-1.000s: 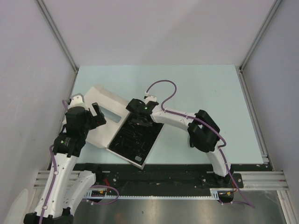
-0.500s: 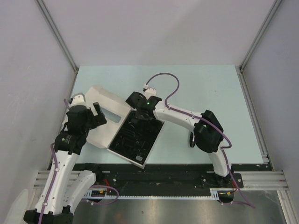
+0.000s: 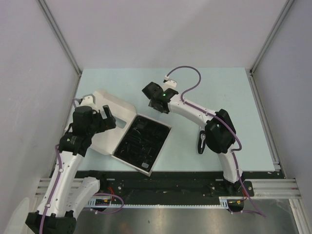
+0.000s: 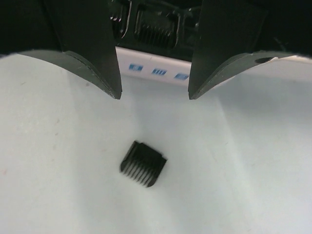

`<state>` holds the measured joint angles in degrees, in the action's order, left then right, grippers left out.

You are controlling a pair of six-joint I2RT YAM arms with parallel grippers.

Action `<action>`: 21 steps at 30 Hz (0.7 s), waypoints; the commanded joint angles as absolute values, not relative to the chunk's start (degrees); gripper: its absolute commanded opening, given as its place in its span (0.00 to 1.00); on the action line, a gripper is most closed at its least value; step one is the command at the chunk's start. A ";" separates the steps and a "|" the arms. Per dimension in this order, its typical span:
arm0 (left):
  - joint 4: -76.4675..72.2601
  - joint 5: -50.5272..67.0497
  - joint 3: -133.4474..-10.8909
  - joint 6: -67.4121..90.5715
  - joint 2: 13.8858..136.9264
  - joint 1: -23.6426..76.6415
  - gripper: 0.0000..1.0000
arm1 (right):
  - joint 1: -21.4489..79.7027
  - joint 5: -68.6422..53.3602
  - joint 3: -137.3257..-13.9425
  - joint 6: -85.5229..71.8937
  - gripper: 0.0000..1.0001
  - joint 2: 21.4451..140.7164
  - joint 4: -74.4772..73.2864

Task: Sort the hair-cutting tools
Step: Pick up the haircut tool at the center of the board.

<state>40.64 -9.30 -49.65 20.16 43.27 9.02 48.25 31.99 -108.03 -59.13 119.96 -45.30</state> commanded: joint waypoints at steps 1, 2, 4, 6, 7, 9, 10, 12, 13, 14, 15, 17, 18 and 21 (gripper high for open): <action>31.85 10.25 -51.42 13.37 46.05 9.49 1.00 | 44.30 33.31 -108.74 -60.21 0.61 119.63 -47.38; 30.08 12.37 -51.33 12.58 46.92 9.58 1.00 | 42.73 32.18 -107.33 -59.16 0.61 118.58 -46.42; 26.65 16.69 -51.59 10.12 49.73 10.28 1.00 | 41.05 30.77 -101.64 -55.83 0.59 114.29 -42.30; 21.81 18.10 -52.90 7.84 52.02 11.59 1.00 | 38.43 26.82 -97.14 -53.36 0.58 111.02 -38.86; 19.19 19.58 -53.52 6.95 55.34 11.95 1.00 | 37.45 25.59 -95.21 -52.57 0.57 108.22 -36.41; 17.15 21.88 -56.67 4.41 59.30 14.22 1.00 | 35.43 21.46 -90.10 -49.75 0.57 105.57 -34.63; 15.83 21.62 -57.91 3.70 63.33 15.37 1.00 | 34.90 20.75 -88.96 -49.22 0.57 104.51 -34.37; 15.12 20.75 -62.20 0.89 68.44 19.57 1.00 | 34.28 20.21 -86.23 -46.94 0.57 101.52 -34.63; 15.03 18.48 -63.88 0.18 70.82 20.99 1.00 | 34.10 20.48 -85.26 -46.41 0.57 100.47 -34.98; 15.12 18.20 -65.46 -2.17 76.32 22.31 1.00 | 33.93 20.48 -84.38 -45.88 0.57 98.54 -34.98; 15.12 17.93 -68.44 -2.81 78.55 24.24 1.00 | 33.75 20.48 -82.90 -45.10 0.57 97.57 -35.07; 15.12 18.10 -71.53 -4.47 85.65 25.57 1.00 | 33.14 19.78 -81.66 -44.13 0.58 95.03 -35.16; 15.12 18.45 -74.24 -5.27 88.13 26.27 1.00 | 32.70 19.51 -80.78 -43.43 0.58 94.31 -35.50; 15.29 19.95 -78.82 -7.73 95.43 26.81 1.00 | 30.59 18.55 -79.20 -42.37 0.65 91.68 -37.09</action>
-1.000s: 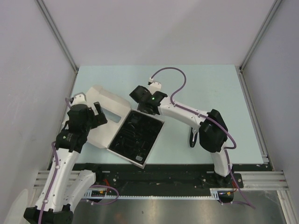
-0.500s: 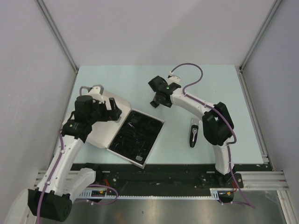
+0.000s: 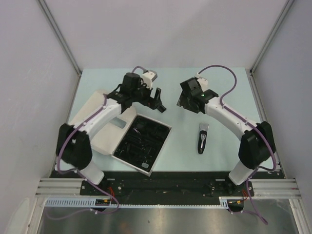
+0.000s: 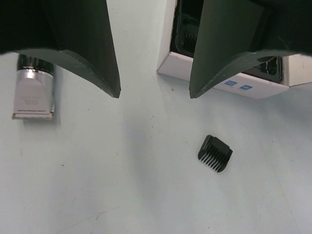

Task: Sort the hair-cutting tools
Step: Pick up the haircut tool at the center of the board.

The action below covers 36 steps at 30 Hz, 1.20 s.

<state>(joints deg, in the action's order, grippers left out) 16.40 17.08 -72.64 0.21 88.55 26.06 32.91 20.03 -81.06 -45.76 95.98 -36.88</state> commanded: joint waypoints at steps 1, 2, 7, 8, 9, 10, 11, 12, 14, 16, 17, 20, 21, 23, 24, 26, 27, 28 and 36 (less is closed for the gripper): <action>15.64 20.39 -79.71 -8.17 96.75 26.81 1.00 | 29.98 18.72 -78.58 -42.02 0.69 90.80 -37.61; 15.73 21.52 -80.33 -9.48 98.25 26.89 1.00 | 29.01 18.72 -77.97 -41.58 0.74 89.92 -37.70; 16.52 20.13 -84.98 -11.95 105.37 27.86 1.00 | 25.67 16.97 -75.33 -40.52 0.86 85.17 -39.11; 16.52 20.04 -86.03 -12.65 106.08 28.21 1.00 | 24.62 16.35 -74.97 -40.60 0.86 84.82 -39.46; 16.61 20.47 -86.57 -13.09 107.13 28.47 1.00 | 24.09 15.83 -74.54 -40.61 0.86 84.55 -39.55; 16.61 20.83 -87.01 -13.27 108.79 28.56 1.00 | 23.56 14.86 -73.84 -40.69 0.86 84.03 -39.64; 16.61 21.27 -88.06 -13.36 109.85 28.74 1.00 | 23.12 14.33 -73.48 -40.69 0.85 83.94 -39.55; 16.61 21.70 -88.50 -13.36 110.91 28.83 1.00 | 22.33 13.89 -73.22 -40.69 0.84 83.76 -39.81; 16.70 22.76 -89.90 -12.49 114.07 28.83 1.00 | 21.71 13.45 -72.51 -40.69 0.84 83.41 -39.90; 16.70 22.77 -90.61 -11.34 116.18 28.83 1.00 | 21.01 13.27 -72.16 -40.69 0.83 83.15 -40.34; 16.70 22.33 -90.96 -10.90 117.76 28.92 1.00 | 20.74 13.18 -71.81 -40.78 0.83 82.80 -40.43; 16.70 16.62 -91.67 -8.62 120.49 29.18 1.00 | 19.95 13.01 -71.11 -41.04 0.82 82.18 -40.43; 16.53 15.22 -91.58 -8.18 120.76 29.27 0.98 | 19.60 12.83 -70.93 -41.13 0.82 82.09 -40.26; 16.44 9.59 -91.93 -6.86 122.07 29.71 0.98 | 19.51 12.57 -70.75 -41.31 0.81 81.83 -40.17; 16.17 8.54 -91.93 -6.77 122.43 29.79 0.98 | 19.42 12.39 -70.58 -41.40 0.81 81.91 -39.99; 15.82 7.56 -91.85 -6.94 122.78 29.97 0.97 | 19.34 12.39 -70.49 -41.48 0.81 81.91 -39.90; 15.47 7.47 -91.76 -7.20 122.87 30.06 0.98 | 19.34 12.22 -70.49 -41.48 0.81 82.00 -39.73; 15.29 7.21 -91.67 -7.56 122.87 30.23 0.98 | 19.34 12.13 -70.40 -41.48 0.81 82.09 -39.81; 14.77 10.80 -92.55 -8.44 124.63 30.32 0.93 | 19.07 12.04 -70.05 -41.75 0.80 81.91 -39.81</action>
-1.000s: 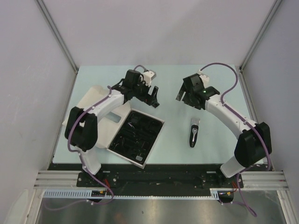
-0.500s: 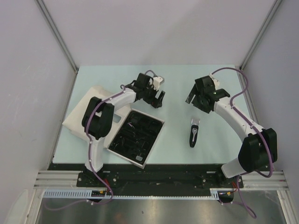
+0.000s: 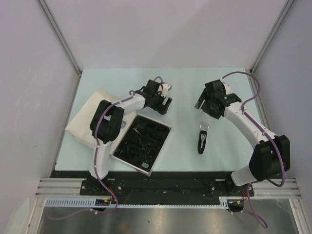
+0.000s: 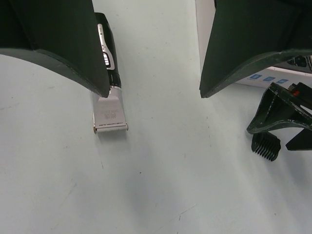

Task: Sort the hair-cutting tools
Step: Pick up the haircut tool at the center of the board.

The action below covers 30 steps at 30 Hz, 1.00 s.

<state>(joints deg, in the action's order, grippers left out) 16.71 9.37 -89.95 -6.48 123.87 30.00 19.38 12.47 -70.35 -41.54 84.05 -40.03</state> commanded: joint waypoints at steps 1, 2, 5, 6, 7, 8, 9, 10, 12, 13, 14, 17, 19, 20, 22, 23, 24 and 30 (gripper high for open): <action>14.77 10.90 -92.46 -8.70 124.89 30.41 0.92 | 19.07 12.04 -69.96 -41.75 0.80 81.74 -39.81; 14.68 10.81 -92.72 -8.70 124.81 30.50 0.91 | 19.16 11.95 -69.79 -41.84 0.80 81.65 -39.73; 14.59 10.11 -92.90 -8.70 125.15 30.58 0.83 | 19.16 11.95 -69.52 -41.92 0.80 81.56 -39.55; 14.68 9.76 -92.99 -8.70 125.16 30.50 0.80 | 19.07 11.69 -69.52 -41.92 0.80 81.56 -39.64; 14.68 9.15 -92.99 -8.70 125.24 30.76 0.78 | 19.07 11.60 -69.43 -41.92 0.79 81.56 -39.55; 14.68 8.97 -93.08 -8.79 125.33 30.85 0.77 | 19.07 11.51 -69.43 -41.92 0.79 81.48 -39.29; 14.59 8.53 -93.08 -8.70 125.42 31.02 0.76 | 19.07 11.43 -69.35 -41.92 0.79 81.47 -39.29; 14.59 8.09 -93.08 -8.61 125.51 31.37 0.76 | 19.07 11.43 -69.35 -41.92 0.79 81.47 -39.29; 14.59 7.47 -93.08 -8.70 125.94 31.90 0.75 | 19.16 11.34 -69.26 -41.92 0.79 81.39 -39.29; 14.59 6.69 -93.16 -8.79 126.03 32.43 0.75 | 19.07 11.42 -69.26 -41.84 0.79 81.39 -39.29; 14.59 5.98 -93.25 -8.88 126.30 32.69 0.75 | 19.16 11.25 -69.26 -41.92 0.79 81.30 -39.20; 14.50 2.47 -93.08 -9.05 126.74 34.01 0.72 | 19.16 11.25 -69.17 -41.84 0.78 81.04 -39.29; 14.68 0.62 -92.99 -8.88 126.91 34.45 0.70 | 19.07 11.16 -69.00 -41.84 0.78 80.86 -39.29; 14.59 0.18 -93.08 -8.79 126.91 34.54 0.65 | 19.07 11.25 -68.91 -41.84 0.79 80.69 -39.29; 14.68 -2.19 -92.81 -8.35 126.91 34.63 0.62 | 18.99 11.25 -68.64 -41.84 0.78 80.51 -39.37; 14.50 -3.15 -92.64 -8.26 126.74 34.63 0.59 | 18.98 11.16 -68.56 -41.84 0.78 80.33 -39.37; 14.68 -3.34 -92.46 -8.09 126.39 34.63 0.57 | 18.98 11.08 -68.47 -41.84 0.78 80.16 -39.38; 14.50 -4.13 -90.79 -5.28 124.81 34.63 0.46 | 18.99 10.81 -67.59 -41.66 0.78 79.45 -39.02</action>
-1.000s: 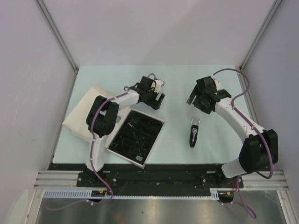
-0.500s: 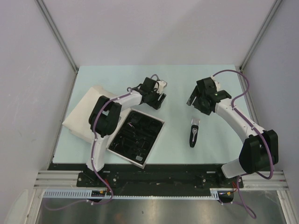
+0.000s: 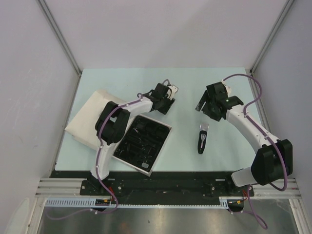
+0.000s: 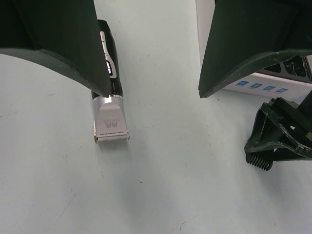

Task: Sort the hair-cutting tools
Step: Pick up the haircut tool at the center of the board, then place the haircut tool in the storage box.

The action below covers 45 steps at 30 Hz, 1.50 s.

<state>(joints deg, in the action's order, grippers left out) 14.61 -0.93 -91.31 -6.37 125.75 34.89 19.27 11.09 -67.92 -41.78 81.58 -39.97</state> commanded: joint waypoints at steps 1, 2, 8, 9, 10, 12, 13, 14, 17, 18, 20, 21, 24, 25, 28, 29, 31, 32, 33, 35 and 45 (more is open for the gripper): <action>14.68 -3.96 -90.44 -4.66 123.93 34.72 0.45 | 18.98 10.64 -67.50 -41.57 0.78 79.28 -38.94; 14.68 -3.78 -90.27 -3.44 123.40 34.63 0.44 | 18.98 10.72 -67.41 -41.57 0.78 79.19 -38.94; 15.29 -1.93 -87.98 1.21 116.48 34.63 0.46 | 18.90 9.67 -67.32 -41.40 0.78 78.93 -38.15; 15.38 -2.02 -87.46 1.58 115.41 34.63 0.46 | 18.90 9.58 -67.32 -41.31 0.78 78.93 -37.97; 15.55 -2.28 -86.32 1.93 114.01 34.63 0.46 | 18.81 9.15 -67.32 -41.31 0.78 78.84 -37.79; 15.91 -2.55 -85.00 2.81 110.32 34.54 0.46 | 18.81 8.79 -67.32 -40.96 0.78 79.01 -37.44; 16.17 -2.81 -83.69 3.16 109.00 34.63 0.46 | 18.81 8.53 -67.32 -40.96 0.78 79.01 -37.18; 16.08 -2.90 -83.06 3.69 107.77 34.54 0.46 | 18.72 8.26 -67.32 -40.87 0.78 79.27 -37.09; 17.22 -3.51 -81.92 3.86 102.93 34.63 0.46 | 18.55 7.21 -67.32 -40.34 0.78 79.63 -36.30; 18.10 -3.86 -81.57 3.87 100.57 34.54 0.47 | 18.63 6.86 -67.32 -40.25 0.77 80.06 -36.12; 18.89 -5.00 -79.64 3.87 97.84 34.54 0.47 | 18.54 6.24 -67.32 -39.82 0.77 80.42 -35.51; 19.59 -5.44 -78.58 3.78 96.60 34.54 0.47 | 18.46 6.15 -67.32 -39.73 0.78 80.85 -35.42; 20.91 -6.85 -72.70 3.78 90.72 34.63 0.47 | 18.28 4.92 -67.32 -39.46 0.77 81.56 -34.98; 21.27 -7.29 -69.03 3.95 87.83 34.54 0.48 | 18.28 4.49 -67.32 -39.29 0.77 81.91 -34.72; 22.58 -8.17 -62.87 4.83 83.68 34.54 0.49 | 18.28 4.48 -67.32 -38.76 0.77 82.35 -34.54; 23.02 -8.43 -61.80 5.36 81.41 34.54 0.49 | 18.19 4.48 -67.32 -38.76 0.77 82.35 -34.54; 24.25 -8.96 -59.43 5.45 79.81 34.54 0.49 | 18.28 4.13 -67.24 -38.67 0.77 82.62 -34.28; 24.78 -9.23 -58.98 5.28 79.02 34.54 0.50 | 18.28 3.96 -67.24 -38.67 0.77 83.05 -34.19; 25.48 -9.32 -58.54 5.19 78.75 34.63 0.50 | 18.28 3.87 -67.24 -38.67 0.77 83.14 -34.02; 26.01 -10.28 -57.75 4.49 78.75 34.54 0.50 | 18.28 3.34 -67.24 -38.67 0.77 83.76 -33.40; 27.86 -6.95 -58.97 1.76 84.81 32.87 0.51 | 18.19 2.20 -67.24 -39.02 0.76 84.73 -32.34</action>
